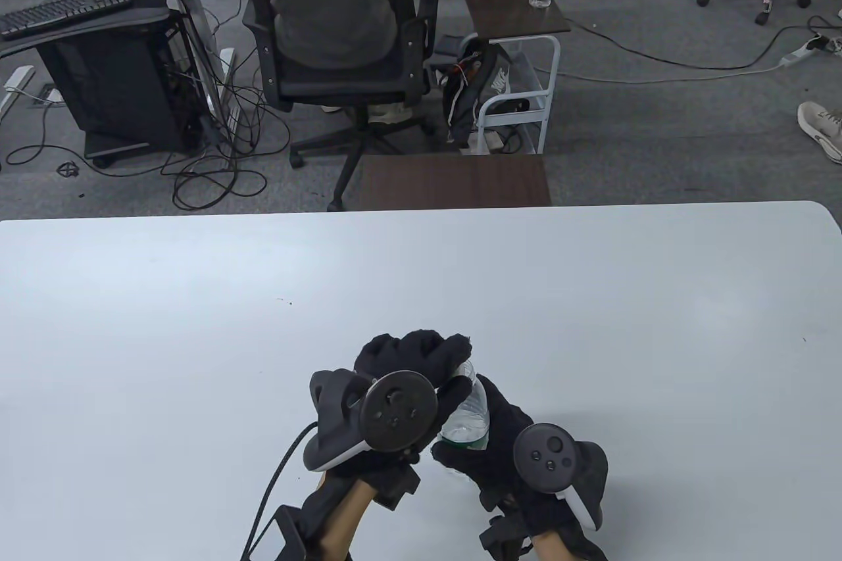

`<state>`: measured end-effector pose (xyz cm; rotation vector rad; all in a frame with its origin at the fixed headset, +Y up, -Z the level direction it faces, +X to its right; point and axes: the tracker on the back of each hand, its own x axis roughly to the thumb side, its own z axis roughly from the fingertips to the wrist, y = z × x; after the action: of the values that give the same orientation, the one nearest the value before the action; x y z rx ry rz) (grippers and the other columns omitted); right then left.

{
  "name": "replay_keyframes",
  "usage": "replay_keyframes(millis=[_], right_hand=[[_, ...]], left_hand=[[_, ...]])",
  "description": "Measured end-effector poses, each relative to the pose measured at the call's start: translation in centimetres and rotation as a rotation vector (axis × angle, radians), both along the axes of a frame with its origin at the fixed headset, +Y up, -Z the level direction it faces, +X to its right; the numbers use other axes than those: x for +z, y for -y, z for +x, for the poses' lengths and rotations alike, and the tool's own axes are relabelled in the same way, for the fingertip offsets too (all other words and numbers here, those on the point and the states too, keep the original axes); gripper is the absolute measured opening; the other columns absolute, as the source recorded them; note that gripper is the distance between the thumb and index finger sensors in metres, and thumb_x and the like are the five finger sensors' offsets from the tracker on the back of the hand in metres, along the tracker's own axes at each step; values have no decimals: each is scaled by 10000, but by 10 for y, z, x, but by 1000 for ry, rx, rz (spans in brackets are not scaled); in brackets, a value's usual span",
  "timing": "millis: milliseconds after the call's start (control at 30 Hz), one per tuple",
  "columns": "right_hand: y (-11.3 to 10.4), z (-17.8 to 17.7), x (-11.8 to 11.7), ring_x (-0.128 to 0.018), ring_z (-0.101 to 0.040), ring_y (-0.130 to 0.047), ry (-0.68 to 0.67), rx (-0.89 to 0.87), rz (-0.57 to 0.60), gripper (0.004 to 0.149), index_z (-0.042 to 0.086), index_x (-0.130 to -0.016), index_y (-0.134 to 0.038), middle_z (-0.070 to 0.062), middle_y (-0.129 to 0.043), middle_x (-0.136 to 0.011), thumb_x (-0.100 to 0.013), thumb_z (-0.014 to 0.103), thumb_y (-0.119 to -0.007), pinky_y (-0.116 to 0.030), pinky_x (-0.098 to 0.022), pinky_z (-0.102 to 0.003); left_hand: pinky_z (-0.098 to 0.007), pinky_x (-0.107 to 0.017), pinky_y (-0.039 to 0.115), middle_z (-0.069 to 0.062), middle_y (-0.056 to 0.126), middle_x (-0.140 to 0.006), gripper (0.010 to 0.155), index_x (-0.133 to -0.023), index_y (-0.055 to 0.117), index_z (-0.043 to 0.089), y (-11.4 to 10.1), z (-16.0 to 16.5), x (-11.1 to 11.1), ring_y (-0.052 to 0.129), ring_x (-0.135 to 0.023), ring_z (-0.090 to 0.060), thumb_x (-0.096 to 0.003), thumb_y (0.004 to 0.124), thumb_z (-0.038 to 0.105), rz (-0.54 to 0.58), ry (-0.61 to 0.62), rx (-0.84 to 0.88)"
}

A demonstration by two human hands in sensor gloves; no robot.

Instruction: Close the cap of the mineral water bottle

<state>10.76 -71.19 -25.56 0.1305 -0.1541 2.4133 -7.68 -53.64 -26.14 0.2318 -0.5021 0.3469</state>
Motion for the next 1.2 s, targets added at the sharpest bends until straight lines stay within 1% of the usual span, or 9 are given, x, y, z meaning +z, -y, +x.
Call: replay_keyframes(millis=[200, 333, 433, 567, 700, 800, 933, 1100, 1200], right_hand=[[0, -4, 1, -979, -94, -847, 3, 37, 12, 952, 383, -1095, -420, 123, -698, -1083, -340, 735, -879, -607, -838, -432], [-3, -6, 3, -976, -94, -849, 3, 67, 27, 951, 389, -1096, -421, 124, -700, -1082, -338, 735, -880, -604, -838, -436], [-2, -7, 3, -976, -93, -849, -9, 43, 18, 950, 388, -1094, -422, 123, -701, -1081, -338, 736, -880, -604, -839, -433], [-2, -7, 3, -970, -92, -855, -17, 29, 2, 953, 376, -1096, -425, 118, -704, -1078, -339, 743, -873, -606, -839, -430], [-2, -7, 3, -964, -94, -859, -15, 29, 2, 955, 367, -1097, -429, 114, -707, -1075, -339, 746, -869, -607, -838, -430], [-1, -6, 2, -967, -95, -859, -15, 35, -1, 953, 370, -1096, -429, 113, -710, -1074, -339, 740, -874, -608, -838, -433], [-2, -7, 3, -967, -94, -859, -10, 57, 8, 952, 371, -1095, -431, 116, -709, -1074, -337, 738, -876, -607, -839, -432], [-5, -9, 6, -970, -91, -856, -11, 51, 29, 951, 374, -1094, -429, 118, -704, -1076, -339, 744, -873, -607, -839, -432], [-4, -9, 5, -963, -92, -861, -11, 44, 19, 952, 369, -1093, -432, 113, -710, -1072, -336, 744, -873, -609, -838, -430]], left_hand=[[-668, -682, 597, -205, 835, -930, 514, -991, 791, 176, 4, 5, 2, 969, -677, -362, -538, 817, 418, 61, -41, -64], [-677, -691, 580, -202, 827, -930, 499, -981, 806, 184, 3, 8, 2, 961, -677, -358, -540, 805, 419, 69, -39, -146], [-679, -691, 577, -209, 824, -929, 500, -983, 802, 182, 3, 8, 2, 958, -668, -358, -542, 796, 417, 62, -31, -129], [-679, -702, 569, -201, 784, -993, 483, -1009, 770, 201, 6, 5, 1, 940, -744, -365, -555, 775, 365, 60, 23, -111], [-693, -714, 535, -189, 725, -1063, 474, -1037, 727, 197, 12, 3, -2, 869, -855, -425, -567, 734, 266, -7, 85, -32], [-662, -720, 557, -204, 761, -1031, 476, -1022, 743, 181, 13, 2, -4, 904, -812, -420, -554, 749, 267, -2, 76, -21], [-656, -696, 606, -228, 805, -964, 522, -1015, 745, 143, 14, -2, -5, 961, -704, -351, -540, 767, 357, 22, 14, -24], [-629, -642, 683, -164, 921, -802, 562, -919, 834, 152, 17, -8, -7, 1009, -518, -278, -516, 786, 540, 64, -92, 72], [-626, -638, 688, -157, 930, -799, 570, -913, 842, 156, 17, -7, -8, 1018, -518, -277, -497, 816, 545, 63, -92, 68]])
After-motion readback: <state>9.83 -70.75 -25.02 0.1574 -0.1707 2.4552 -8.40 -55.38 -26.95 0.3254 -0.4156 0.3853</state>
